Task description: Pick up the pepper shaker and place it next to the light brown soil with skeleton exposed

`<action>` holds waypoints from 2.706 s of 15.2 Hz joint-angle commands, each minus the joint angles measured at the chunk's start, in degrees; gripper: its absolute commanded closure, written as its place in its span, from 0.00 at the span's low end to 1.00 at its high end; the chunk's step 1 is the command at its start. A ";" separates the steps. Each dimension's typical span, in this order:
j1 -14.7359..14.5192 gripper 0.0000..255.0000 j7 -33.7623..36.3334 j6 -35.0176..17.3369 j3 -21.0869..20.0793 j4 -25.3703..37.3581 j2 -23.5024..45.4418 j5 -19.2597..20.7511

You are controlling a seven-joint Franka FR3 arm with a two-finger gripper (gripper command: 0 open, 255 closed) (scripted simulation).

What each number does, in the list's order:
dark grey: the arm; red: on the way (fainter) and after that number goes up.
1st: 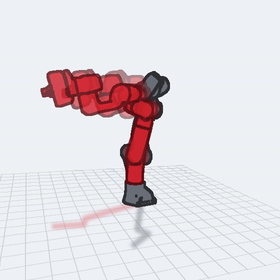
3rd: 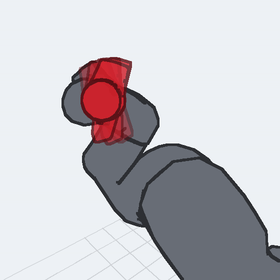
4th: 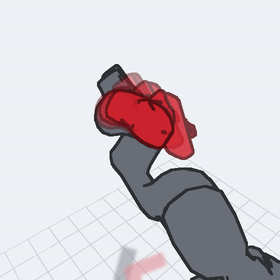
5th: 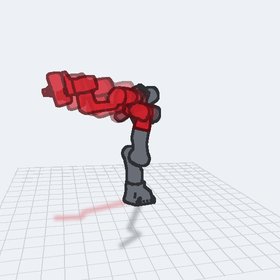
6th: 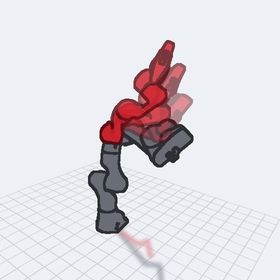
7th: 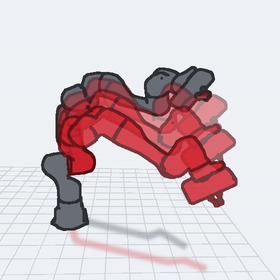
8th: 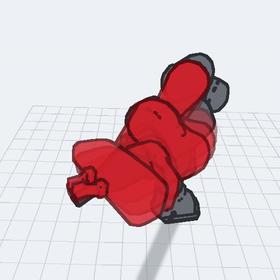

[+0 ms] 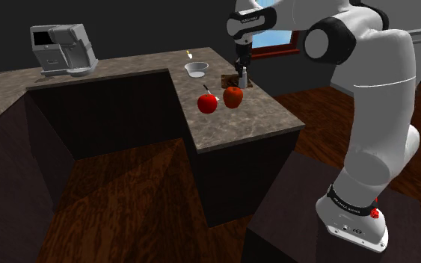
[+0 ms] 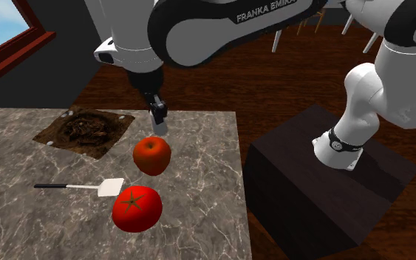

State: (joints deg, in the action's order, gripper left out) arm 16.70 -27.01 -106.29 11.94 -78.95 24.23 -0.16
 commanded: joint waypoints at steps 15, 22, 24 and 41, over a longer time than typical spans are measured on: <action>9.64 1.00 -8.42 2.91 0.32 22.71 19.41 -4.19; 9.22 1.00 -8.36 -2.47 0.26 17.30 19.43 -4.24; 9.14 1.00 -8.35 -3.88 0.23 16.08 19.62 -4.28; 8.99 0.00 -8.31 -8.01 0.08 12.95 20.66 -4.44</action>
State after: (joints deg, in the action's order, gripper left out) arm 25.69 -35.32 -114.30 12.03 -66.00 44.89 -4.60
